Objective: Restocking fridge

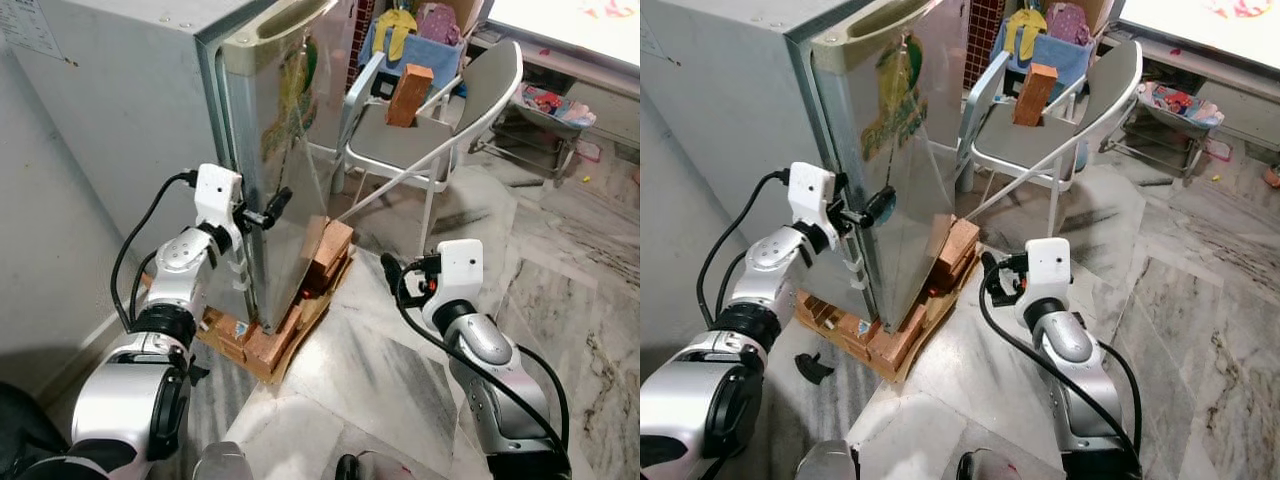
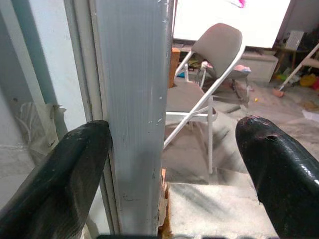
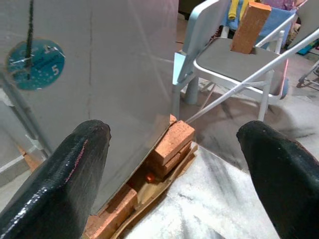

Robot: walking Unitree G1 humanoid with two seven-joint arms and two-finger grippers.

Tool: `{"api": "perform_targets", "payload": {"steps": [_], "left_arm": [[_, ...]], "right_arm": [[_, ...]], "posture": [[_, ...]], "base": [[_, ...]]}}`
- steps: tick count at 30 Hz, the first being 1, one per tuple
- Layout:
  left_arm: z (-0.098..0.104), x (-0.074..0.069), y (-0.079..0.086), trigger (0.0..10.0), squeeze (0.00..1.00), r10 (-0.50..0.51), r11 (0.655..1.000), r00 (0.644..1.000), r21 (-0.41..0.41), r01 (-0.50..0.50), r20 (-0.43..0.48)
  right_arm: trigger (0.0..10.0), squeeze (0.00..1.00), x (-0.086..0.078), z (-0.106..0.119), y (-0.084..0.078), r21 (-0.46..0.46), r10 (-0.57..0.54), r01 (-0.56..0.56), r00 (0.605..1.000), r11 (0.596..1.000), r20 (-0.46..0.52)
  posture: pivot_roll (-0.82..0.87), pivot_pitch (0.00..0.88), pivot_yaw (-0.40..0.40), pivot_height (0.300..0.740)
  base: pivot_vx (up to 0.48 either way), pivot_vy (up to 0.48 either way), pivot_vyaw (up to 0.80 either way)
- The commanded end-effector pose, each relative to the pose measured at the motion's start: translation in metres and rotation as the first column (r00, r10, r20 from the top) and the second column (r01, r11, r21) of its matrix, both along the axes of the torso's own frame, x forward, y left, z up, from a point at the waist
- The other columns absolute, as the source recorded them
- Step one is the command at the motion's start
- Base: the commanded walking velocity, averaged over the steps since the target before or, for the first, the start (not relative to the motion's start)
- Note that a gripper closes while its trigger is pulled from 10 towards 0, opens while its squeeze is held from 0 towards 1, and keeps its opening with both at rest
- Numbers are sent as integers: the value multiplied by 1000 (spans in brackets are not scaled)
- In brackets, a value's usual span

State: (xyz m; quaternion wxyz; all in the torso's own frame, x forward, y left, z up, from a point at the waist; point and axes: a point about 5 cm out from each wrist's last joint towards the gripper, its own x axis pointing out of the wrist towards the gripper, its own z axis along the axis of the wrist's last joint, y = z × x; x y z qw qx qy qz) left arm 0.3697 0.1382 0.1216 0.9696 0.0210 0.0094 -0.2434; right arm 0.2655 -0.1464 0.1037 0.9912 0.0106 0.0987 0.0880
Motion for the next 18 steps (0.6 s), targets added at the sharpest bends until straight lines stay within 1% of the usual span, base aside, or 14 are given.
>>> {"api": "perform_targets", "payload": {"steps": [1,3,4,5,6,8,9,10,11,12,14,15,16,18], "left_arm": [[14,6,-15,10000,0,-44,999,998,27,43,47],[16,6,-23,10000,0,-77,997,996,32,76,54],[20,4,-46,10000,0,-172,985,983,0,172,60],[24,-4,-73,10000,0,-308,951,948,10,308,84],[24,-4,-73,10000,0,-308,951,948,10,308,84],[28,-16,-102,10000,0,-450,893,886,33,450,113],[28,-16,-102,10000,0,-450,893,886,33,450,113],[30,-24,-117,10000,0,-515,856,847,38,515,128],[33,-40,-141,10000,0,-622,782,768,63,621,154],[33,-43,-146,10000,0,-642,765,750,71,640,159],[29,-47,-150,10000,0,-651,758,744,68,649,152],[25,-46,-146,10000,0,-644,764,752,73,641,142],[18,-41,-134,10000,0,-606,796,787,86,599,121],[14,-37,-123,10000,0,-566,824,817,89,559,110]], "right_arm": [[10000,0,2,-2,-2,-7,-16,15,1000,1000,-8],[10000,0,2,-2,-2,-3,-21,21,1000,1000,-6],[10000,0,2,-2,-5,-16,-41,41,999,999,0],[10000,0,1,-3,-10,-28,-78,78,997,997,1],[10000,0,1,-3,-10,-28,-78,78,997,997,1],[10000,0,0,-3,-17,-32,-136,136,991,990,10],[10000,0,0,-3,-17,-32,-136,136,991,990,10],[10000,0,1,-2,-21,-40,-169,170,985,985,23],[10000,0,2,2,-28,-42,-227,229,973,973,52],[10000,0,2,4,-30,-42,-240,243,969,969,60],[10000,0,4,7,-32,-57,-260,265,962,962,85],[10000,0,4,9,-33,-67,-268,274,959,959,97],[10000,0,5,12,-35,-71,-280,289,953,955,116],[10000,0,5,13,-36,-75,-290,300,949,951,122]], "posture": [[32,40,-63,740],[41,35,-66,740],[46,33,-70,740],[53,27,-76,740],[53,27,-76,740],[55,23,-79,740],[55,23,-79,740],[57,20,-81,740],[55,12,-82,740],[54,10,-82,740],[49,7,-79,740],[49,3,-77,740],[48,2,-76,740],[49,2,-73,740]], "base": [[0,0,0],[0,0,0],[0,0,0],[0,0,0],[0,0,0],[0,0,0],[0,0,0],[0,0,0],[0,0,0],[0,0,0],[0,0,0],[0,0,0],[0,0,0],[0,0,0]]}}
